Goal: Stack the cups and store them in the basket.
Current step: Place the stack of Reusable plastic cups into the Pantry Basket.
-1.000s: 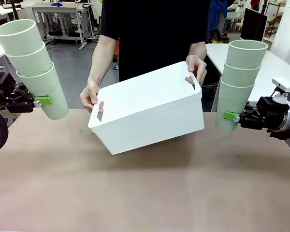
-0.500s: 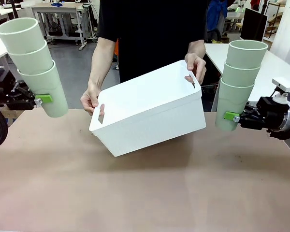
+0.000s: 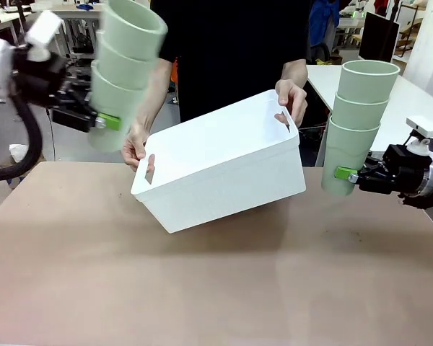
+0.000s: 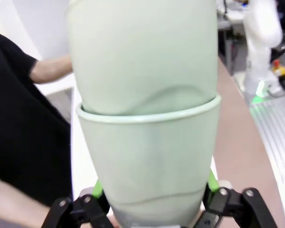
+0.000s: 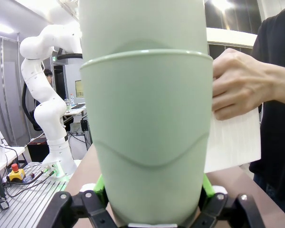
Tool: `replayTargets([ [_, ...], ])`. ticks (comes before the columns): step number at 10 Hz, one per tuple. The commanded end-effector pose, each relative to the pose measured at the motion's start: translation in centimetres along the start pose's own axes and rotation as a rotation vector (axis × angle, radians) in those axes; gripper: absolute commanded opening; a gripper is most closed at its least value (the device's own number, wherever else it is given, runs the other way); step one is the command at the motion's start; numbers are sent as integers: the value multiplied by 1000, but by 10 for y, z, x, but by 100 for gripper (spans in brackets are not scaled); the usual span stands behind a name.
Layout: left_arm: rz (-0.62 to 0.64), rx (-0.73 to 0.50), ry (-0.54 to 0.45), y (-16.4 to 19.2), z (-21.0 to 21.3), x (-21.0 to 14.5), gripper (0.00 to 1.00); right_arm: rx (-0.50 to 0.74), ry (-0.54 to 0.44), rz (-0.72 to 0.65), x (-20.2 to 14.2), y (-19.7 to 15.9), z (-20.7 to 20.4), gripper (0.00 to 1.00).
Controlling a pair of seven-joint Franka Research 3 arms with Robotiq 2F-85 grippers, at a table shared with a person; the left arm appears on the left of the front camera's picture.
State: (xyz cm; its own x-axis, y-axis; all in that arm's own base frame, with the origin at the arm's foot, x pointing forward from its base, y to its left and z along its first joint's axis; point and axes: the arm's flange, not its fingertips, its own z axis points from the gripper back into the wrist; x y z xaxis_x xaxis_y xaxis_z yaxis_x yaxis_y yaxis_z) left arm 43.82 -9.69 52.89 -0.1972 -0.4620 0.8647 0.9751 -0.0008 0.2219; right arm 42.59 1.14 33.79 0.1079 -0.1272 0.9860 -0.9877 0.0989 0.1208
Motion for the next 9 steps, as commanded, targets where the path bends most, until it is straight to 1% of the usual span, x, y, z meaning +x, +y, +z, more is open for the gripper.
replayTargets([
  [1,14,-62,173,14,-31,17,86,-13,-12,22,4,-1,-3,83],
  [3,-12,-69,361,13,-68,43,86,-13,-12,22,4,-1,-3,83],
  [5,-23,-56,463,11,-95,48,86,-13,-12,22,4,-1,-3,83],
  [6,-8,-29,498,11,-109,43,86,-13,-12,22,4,-1,-3,83],
  [8,41,11,528,11,-136,32,86,-13,-12,22,4,-1,-3,83],
  [9,52,34,519,12,-148,32,86,-13,-12,22,4,-1,-3,83],
])
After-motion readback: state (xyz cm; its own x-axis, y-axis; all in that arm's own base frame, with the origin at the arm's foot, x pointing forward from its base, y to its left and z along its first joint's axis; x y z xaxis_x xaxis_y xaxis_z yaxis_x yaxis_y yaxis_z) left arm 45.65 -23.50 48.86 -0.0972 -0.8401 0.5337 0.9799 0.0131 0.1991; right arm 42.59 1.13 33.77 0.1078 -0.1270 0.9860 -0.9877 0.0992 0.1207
